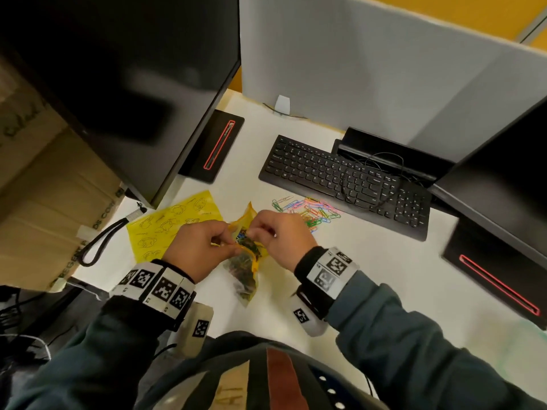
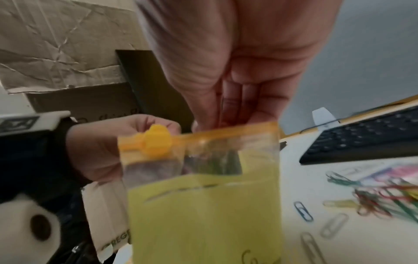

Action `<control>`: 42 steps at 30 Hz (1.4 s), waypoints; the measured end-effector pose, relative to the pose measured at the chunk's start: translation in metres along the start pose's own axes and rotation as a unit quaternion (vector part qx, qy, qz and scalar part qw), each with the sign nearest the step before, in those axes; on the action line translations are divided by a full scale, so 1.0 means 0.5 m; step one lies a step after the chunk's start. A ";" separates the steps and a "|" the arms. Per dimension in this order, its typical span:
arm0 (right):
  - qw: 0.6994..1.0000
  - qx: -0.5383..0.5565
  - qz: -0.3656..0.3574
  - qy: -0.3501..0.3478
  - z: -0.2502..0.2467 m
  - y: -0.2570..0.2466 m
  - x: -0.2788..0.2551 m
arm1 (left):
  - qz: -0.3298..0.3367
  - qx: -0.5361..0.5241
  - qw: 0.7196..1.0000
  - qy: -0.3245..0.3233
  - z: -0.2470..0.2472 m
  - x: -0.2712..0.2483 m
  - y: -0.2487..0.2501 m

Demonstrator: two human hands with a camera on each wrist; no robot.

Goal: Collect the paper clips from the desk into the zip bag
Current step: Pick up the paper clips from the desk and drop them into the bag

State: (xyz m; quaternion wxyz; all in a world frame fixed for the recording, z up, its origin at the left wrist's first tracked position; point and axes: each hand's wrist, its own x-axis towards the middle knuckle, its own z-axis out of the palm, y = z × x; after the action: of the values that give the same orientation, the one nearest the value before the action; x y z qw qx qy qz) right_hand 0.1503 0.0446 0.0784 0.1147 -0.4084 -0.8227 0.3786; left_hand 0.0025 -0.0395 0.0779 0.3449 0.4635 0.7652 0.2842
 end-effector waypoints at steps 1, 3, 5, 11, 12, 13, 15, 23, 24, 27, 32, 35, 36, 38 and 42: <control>0.999 0.027 0.009 0.041 0.000 0.011 0.000 | -0.001 -0.001 1.000 0.001 0.001 -0.001 -0.003; 0.990 0.049 0.051 0.124 -0.017 0.051 0.011 | -0.003 -0.007 1.000 0.002 0.002 -0.006 -0.005; 0.981 -0.018 0.120 0.150 -0.045 0.119 0.027 | -0.003 -0.011 1.000 0.002 0.003 -0.011 -0.004; 0.952 -0.193 0.219 -0.097 -0.068 0.267 0.037 | 0.006 -0.003 1.000 0.000 0.002 -0.013 -0.010; 0.945 -0.221 0.209 -0.117 -0.058 0.275 0.035 | 0.009 -0.001 1.000 -0.002 0.002 -0.012 -0.012; 0.942 -0.238 0.202 -0.121 -0.049 0.279 0.031 | 0.011 0.002 1.000 -0.003 0.002 -0.011 -0.013; 0.945 -0.227 0.205 -0.119 -0.033 0.270 0.020 | 0.012 0.009 1.000 -0.003 0.001 -0.008 -0.014; 0.971 -0.180 0.148 -0.060 -0.021 0.199 0.065 | 0.006 0.009 1.000 -0.007 -0.001 -0.004 -0.016; 0.968 -0.177 0.147 -0.095 -0.020 0.194 0.080 | 0.008 0.008 1.000 -0.008 -0.002 -0.005 -0.016; 0.950 -0.212 0.137 -0.181 -0.003 0.191 0.118 | 0.013 -0.008 1.000 -0.009 -0.010 -0.010 -0.026; 0.939 -0.268 0.099 -0.192 0.034 0.200 0.114 | -0.003 -0.022 0.999 0.025 -0.022 -0.020 -0.060; 0.945 -0.268 0.047 -0.180 0.040 0.205 0.074 | -0.010 -0.022 0.999 0.028 -0.029 -0.023 -0.077; 0.947 -0.266 0.036 -0.177 0.039 0.207 0.056 | -0.010 -0.020 0.999 0.028 -0.031 -0.023 -0.080; 0.948 -0.261 0.032 -0.178 0.038 0.215 0.020 | -0.010 -0.021 0.999 0.028 -0.032 -0.021 -0.083; 0.952 -0.245 0.055 -0.175 0.027 0.206 -0.005 | -0.005 -0.014 1.000 0.023 -0.030 -0.019 -0.082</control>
State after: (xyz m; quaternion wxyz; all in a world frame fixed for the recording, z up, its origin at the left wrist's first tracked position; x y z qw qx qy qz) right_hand 0.2058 0.0747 -0.0044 -0.1563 -0.3956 -0.8736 0.2364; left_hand -0.0272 -0.0667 0.0582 0.3348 0.4477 0.7715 0.3037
